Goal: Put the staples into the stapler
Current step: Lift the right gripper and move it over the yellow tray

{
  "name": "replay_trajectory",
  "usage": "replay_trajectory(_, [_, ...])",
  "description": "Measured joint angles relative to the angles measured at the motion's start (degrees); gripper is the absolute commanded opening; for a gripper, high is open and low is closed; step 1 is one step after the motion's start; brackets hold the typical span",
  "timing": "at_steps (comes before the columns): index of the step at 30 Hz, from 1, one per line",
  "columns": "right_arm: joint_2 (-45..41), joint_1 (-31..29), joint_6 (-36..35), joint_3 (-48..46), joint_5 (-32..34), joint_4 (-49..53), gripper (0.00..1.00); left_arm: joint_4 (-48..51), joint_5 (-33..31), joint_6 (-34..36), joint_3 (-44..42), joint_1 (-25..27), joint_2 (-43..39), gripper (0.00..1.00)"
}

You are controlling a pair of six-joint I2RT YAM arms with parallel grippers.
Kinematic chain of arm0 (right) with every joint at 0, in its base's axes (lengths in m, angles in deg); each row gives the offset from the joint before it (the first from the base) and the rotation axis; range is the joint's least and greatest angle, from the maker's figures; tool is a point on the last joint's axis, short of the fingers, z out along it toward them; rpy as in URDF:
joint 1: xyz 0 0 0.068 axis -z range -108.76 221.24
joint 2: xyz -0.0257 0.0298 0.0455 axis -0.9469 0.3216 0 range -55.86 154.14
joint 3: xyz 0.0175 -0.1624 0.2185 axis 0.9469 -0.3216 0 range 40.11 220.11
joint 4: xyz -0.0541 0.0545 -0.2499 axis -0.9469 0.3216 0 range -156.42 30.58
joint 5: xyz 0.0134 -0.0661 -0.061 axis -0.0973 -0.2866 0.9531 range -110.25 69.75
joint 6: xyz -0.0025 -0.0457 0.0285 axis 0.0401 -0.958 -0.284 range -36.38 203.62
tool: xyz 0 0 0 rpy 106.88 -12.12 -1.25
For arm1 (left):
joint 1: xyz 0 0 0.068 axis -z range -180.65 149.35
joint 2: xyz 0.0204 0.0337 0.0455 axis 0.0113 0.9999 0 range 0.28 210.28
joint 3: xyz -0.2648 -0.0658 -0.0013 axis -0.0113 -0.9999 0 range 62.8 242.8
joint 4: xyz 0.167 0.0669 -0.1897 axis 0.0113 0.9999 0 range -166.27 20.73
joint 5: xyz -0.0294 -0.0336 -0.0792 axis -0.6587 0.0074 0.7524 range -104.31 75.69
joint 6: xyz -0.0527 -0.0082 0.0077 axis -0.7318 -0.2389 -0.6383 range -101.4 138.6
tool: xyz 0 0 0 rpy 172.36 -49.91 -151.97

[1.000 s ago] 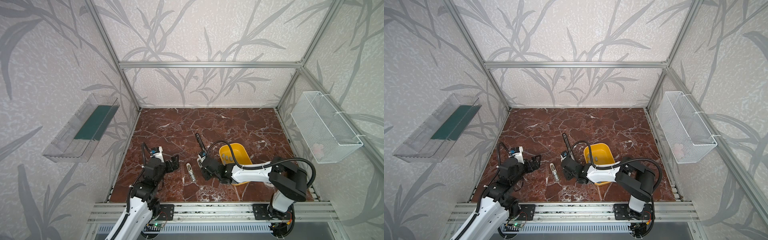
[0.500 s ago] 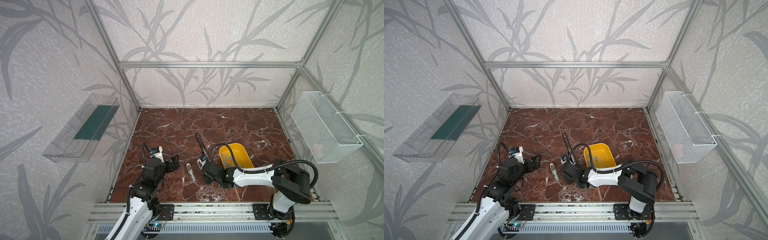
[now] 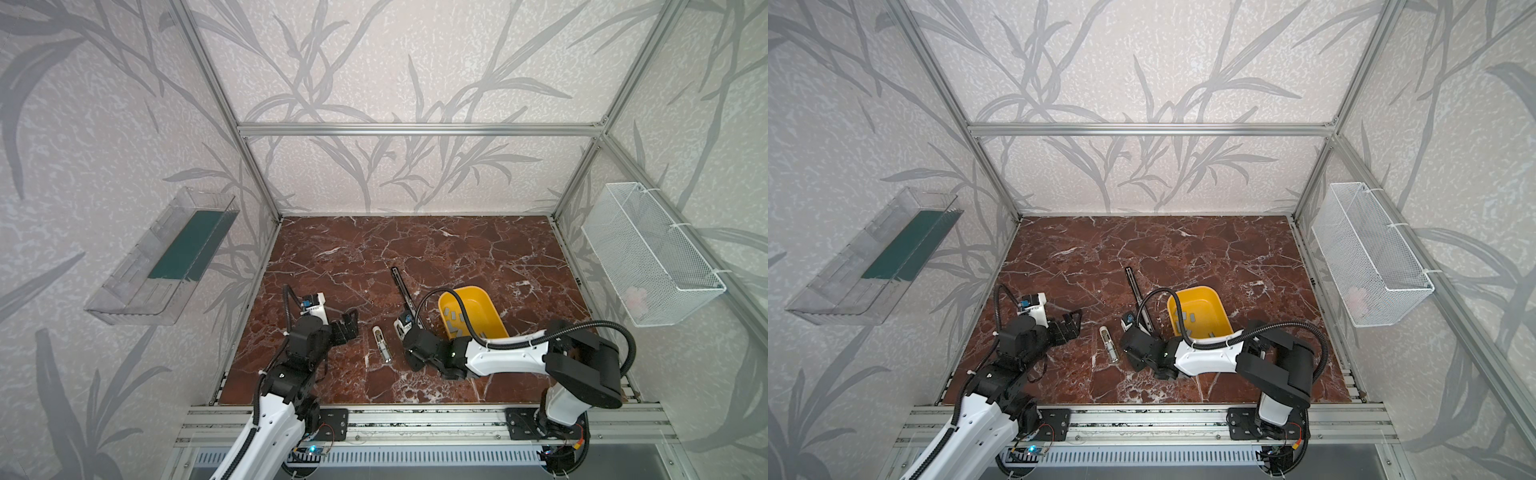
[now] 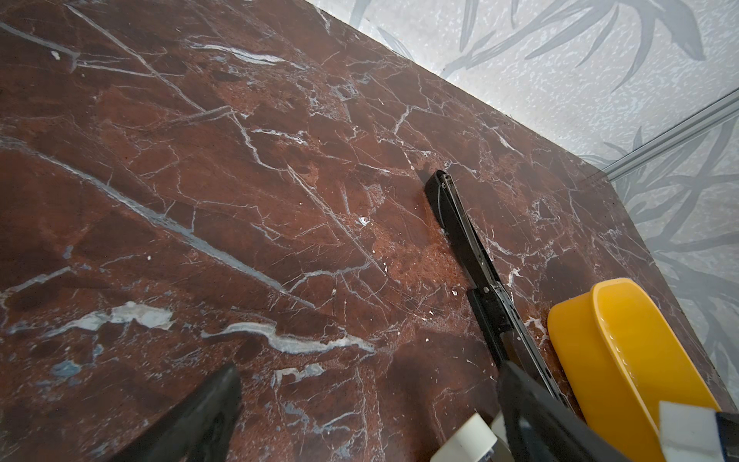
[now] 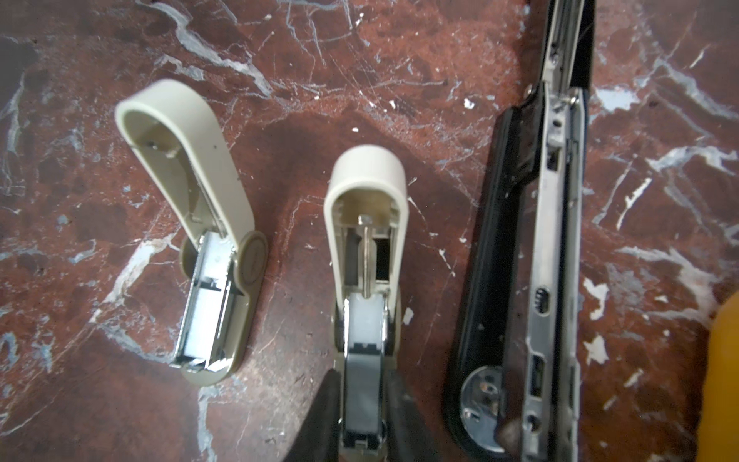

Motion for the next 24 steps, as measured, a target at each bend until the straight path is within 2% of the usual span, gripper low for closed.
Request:
replay_trajectory(5, [-1.5, -0.4, -0.4, -0.3, 0.6, 0.8, 0.36, 0.0, 0.0, 0.0, 0.0, 0.0, 0.0, 0.99])
replay_trajectory(10, [-6.1, -0.5, -1.5, -0.3, 1.5, 2.0, 0.37, 0.0, 0.0, 0.0, 0.0, 0.0, 0.0, 0.99])
replay_trajectory(16, [-20.0, -0.6, -4.4, -0.3, 7.1, 6.8, 0.38, 0.0, 0.0, 0.0, 0.0, 0.0, 0.0, 0.99])
replay_trajectory(18, [-26.2, -0.1, -5.3, -0.3, 10.1, 9.6, 0.47, -0.1, -0.1, 0.0, 0.0, 0.0, 0.1, 0.99])
replay_trajectory(21, [-34.0, 2.6, -5.5, -0.3, 12.6, 15.6, 0.49, -0.4, -0.1, 0.0, 0.0, 0.0, 1.0, 0.99])
replay_trajectory(24, [-37.9, 9.7, -3.4, -0.6, 13.2, 22.6, 0.49, -0.5, -0.2, 0.0, 0.0, 0.0, 2.9, 0.99])
